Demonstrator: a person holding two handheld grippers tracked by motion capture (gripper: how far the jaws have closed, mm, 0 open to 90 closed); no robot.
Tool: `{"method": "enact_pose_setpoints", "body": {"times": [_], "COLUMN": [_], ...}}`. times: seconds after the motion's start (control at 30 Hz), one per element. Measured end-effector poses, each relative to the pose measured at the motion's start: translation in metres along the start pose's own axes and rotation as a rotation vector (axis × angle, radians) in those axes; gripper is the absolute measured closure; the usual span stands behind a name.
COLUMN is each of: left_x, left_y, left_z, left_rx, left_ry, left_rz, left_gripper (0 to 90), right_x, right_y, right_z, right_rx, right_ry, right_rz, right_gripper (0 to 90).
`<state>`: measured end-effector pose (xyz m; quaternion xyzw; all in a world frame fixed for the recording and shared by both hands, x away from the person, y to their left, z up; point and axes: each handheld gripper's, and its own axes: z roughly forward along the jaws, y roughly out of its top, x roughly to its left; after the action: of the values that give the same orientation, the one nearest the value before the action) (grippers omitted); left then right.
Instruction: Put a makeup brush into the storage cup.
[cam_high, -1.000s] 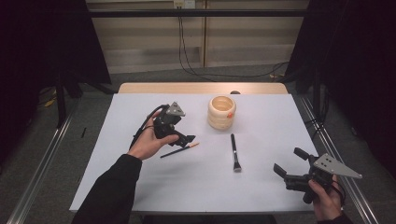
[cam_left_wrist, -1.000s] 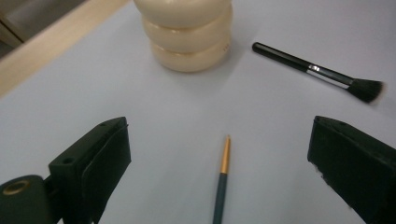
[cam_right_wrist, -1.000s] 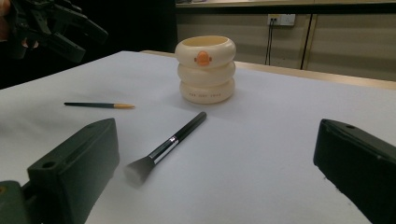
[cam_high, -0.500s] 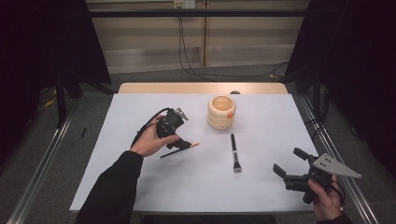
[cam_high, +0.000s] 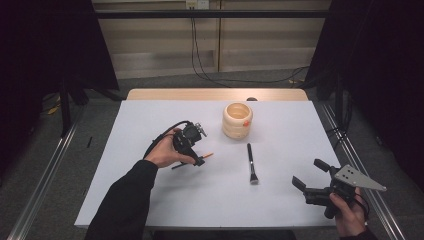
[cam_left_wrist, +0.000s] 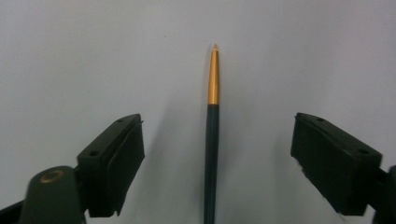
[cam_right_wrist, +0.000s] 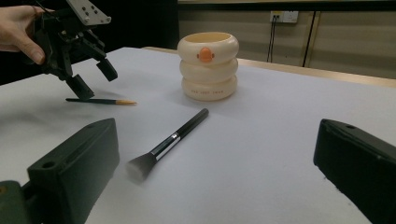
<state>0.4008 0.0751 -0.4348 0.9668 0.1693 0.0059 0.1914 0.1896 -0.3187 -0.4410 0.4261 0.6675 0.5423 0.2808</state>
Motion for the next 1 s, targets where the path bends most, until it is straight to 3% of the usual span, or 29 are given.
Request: {"method": "enact_pose_setpoints", "body": {"times": [0.13,0.17,0.23,0.27,0.37,0.43,0.5,0.63,1.0], "left_x": [0.003,0.005,0.005,0.005,0.005,0.005,0.005,0.005,0.006], "left_y": [0.001,0.001,0.002,0.003,0.006,0.008,0.009,0.008,0.009], "left_z": [0.003,0.005,0.006,0.006,0.008,0.008,0.009,0.016,0.018], "left_rx": [0.028,0.038,0.038,0.039,0.058,0.059,0.064,0.090,0.079], "left_ry": [-0.007,-0.028,-0.017,-0.024,-0.040,-0.032,-0.032,-0.036,-0.029], "left_rz": [0.009,0.005,0.003,0.000,-0.001,-0.017,-0.004,-0.013,-0.016], "left_gripper": [30.6,38.0,44.5,44.5,55.4,56.0,56.0,65.0,77.8], "right_x": [0.000,0.000,0.000,0.000,0.000,0.000,0.000,0.000,0.000], "right_y": [0.000,0.000,0.000,0.000,0.000,0.000,0.000,0.000,0.000], "right_z": [0.000,0.000,0.000,0.000,0.000,0.000,0.000,0.000,0.000], "right_rx": [0.003,0.002,0.004,0.004,0.003,0.003,0.006,0.005,0.008], "right_ry": [0.003,0.004,0.002,0.002,0.004,0.004,0.005,0.007,0.015], "right_rz": [0.002,-0.001,-0.001,-0.001,-0.001,0.001,-0.001,-0.005,-0.005], "right_gripper": [0.0,0.0,0.0,0.0,0.0,0.0,0.0,0.0,0.0]}}
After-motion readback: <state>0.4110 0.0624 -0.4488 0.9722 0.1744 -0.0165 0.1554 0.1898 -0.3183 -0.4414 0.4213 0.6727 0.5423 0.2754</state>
